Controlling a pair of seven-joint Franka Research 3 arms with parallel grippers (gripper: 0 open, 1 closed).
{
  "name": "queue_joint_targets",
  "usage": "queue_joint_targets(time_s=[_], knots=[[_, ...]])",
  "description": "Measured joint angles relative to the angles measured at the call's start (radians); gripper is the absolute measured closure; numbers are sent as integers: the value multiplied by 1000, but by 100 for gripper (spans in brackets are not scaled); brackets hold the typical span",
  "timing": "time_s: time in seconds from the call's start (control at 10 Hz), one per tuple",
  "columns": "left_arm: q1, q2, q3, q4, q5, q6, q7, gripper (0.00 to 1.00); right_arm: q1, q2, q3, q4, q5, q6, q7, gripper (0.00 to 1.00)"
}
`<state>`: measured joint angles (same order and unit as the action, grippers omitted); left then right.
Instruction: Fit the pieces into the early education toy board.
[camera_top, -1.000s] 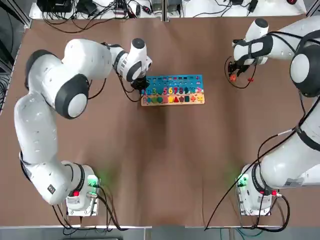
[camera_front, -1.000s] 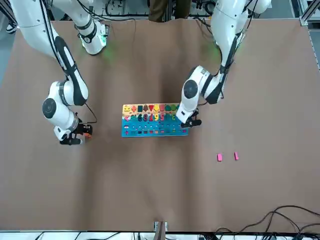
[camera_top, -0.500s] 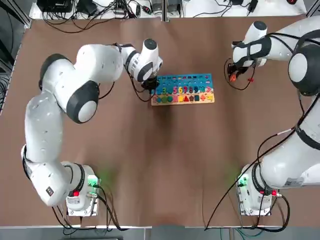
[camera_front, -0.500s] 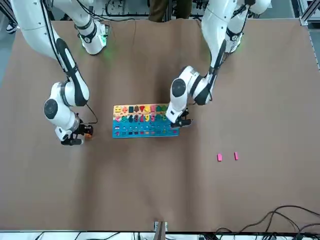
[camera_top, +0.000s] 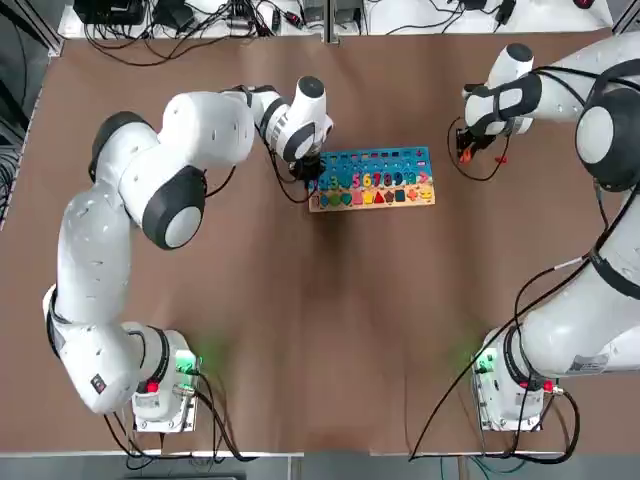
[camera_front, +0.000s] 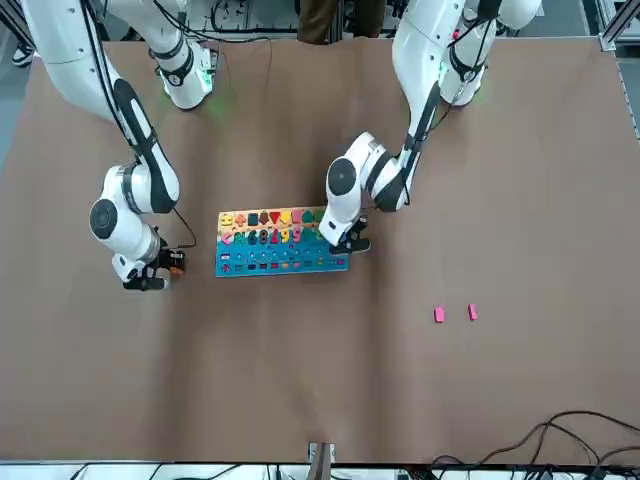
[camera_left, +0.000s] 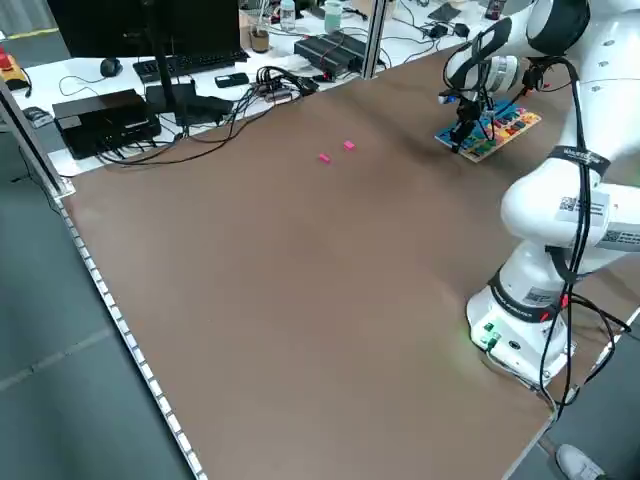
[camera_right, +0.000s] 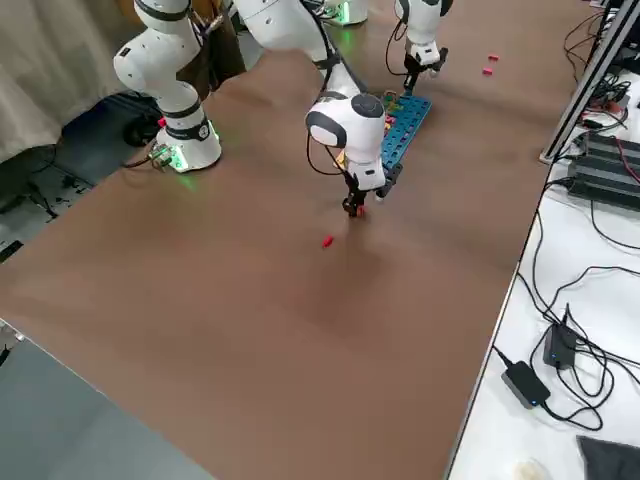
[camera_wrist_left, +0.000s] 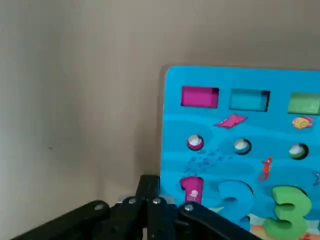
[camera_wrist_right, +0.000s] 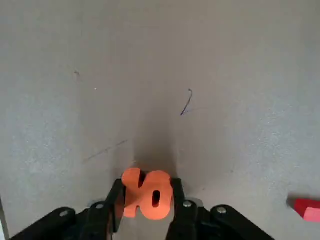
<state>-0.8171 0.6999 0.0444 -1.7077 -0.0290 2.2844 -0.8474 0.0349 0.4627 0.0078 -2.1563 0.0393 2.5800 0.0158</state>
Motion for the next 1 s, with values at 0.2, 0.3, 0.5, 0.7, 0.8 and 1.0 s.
queue_joint_targets(time_s=[0.2, 0.3, 0.5, 0.7, 0.8, 1.0], knots=[[49, -23, -12, 23, -16, -72, 66, 99, 0, 0, 0, 0, 0, 0, 2, 58], [99, -58, -13, 27, -17, -109, 116, 97, 0, 0, 0, 0, 0, 0, 3, 58], [229, -133, -12, 29, -17, -149, 245, 96, 0, 0, 0, 0, 0, 0, 5, 56], [361, -156, -12, 32, -13, -152, 384, 92, 0, 0, 0, 0, 0, 0, 5, 56], [413, -153, -13, 37, 2, -150, 439, 86, 0, 0, 0, 0, 0, 0, 5, 56], [483, -99, -14, 102, 23, -150, 486, 75, 0, 0, 0, 0, 0, -1, 6, 57]])
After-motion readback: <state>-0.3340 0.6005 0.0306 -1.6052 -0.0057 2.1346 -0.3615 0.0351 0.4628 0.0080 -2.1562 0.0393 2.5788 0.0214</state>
